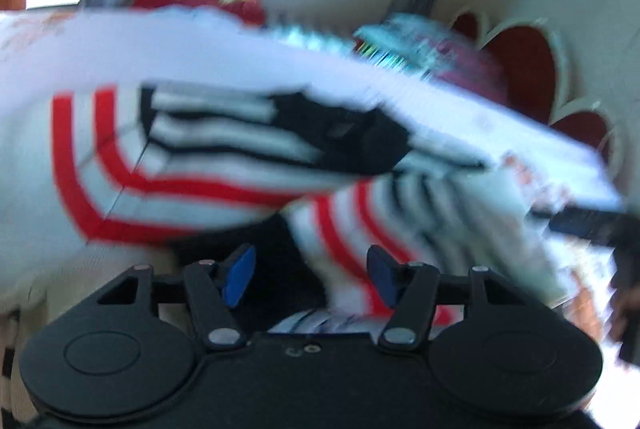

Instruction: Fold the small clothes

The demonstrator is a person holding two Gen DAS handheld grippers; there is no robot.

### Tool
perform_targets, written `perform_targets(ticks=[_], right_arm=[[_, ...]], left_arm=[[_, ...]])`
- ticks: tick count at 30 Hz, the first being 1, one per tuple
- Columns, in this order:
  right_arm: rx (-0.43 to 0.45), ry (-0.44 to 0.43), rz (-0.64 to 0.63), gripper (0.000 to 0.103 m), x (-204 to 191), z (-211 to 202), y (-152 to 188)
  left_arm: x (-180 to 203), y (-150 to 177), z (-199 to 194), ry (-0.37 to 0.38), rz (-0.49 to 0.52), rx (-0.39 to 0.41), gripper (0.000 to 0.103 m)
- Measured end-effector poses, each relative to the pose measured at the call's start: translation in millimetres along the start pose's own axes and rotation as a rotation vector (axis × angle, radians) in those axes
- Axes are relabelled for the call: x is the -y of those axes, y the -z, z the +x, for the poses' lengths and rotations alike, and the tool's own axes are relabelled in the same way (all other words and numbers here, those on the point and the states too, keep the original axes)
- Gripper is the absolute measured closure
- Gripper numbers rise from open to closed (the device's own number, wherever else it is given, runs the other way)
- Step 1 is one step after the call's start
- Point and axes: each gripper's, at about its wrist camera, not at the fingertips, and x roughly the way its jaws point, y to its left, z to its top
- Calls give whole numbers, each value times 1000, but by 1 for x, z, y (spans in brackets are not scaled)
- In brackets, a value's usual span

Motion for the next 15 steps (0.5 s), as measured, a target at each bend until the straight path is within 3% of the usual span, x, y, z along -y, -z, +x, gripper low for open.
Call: perform_targets(ticks=[4, 6, 7, 11, 13, 15], right_arm=[[-9, -12, 30, 47, 5, 29, -24], [-30, -24, 60, 62, 9, 44, -32], [-41, -39, 76, 79, 11, 50, -35], [-20, 4, -18, 92, 3, 49, -35], [15, 106, -81, 94, 4, 48, -31], [9, 89, -45, 94, 12, 49, -30]], left_arm=[[1, 7, 2, -8, 90, 28, 42], [0, 7, 1, -9, 86, 27, 42], [0, 7, 1, -10, 84, 28, 42], [3, 10, -4, -17, 115, 37, 42], [4, 9, -5, -18, 112, 35, 42], [8, 6, -7, -30, 114, 34, 44]])
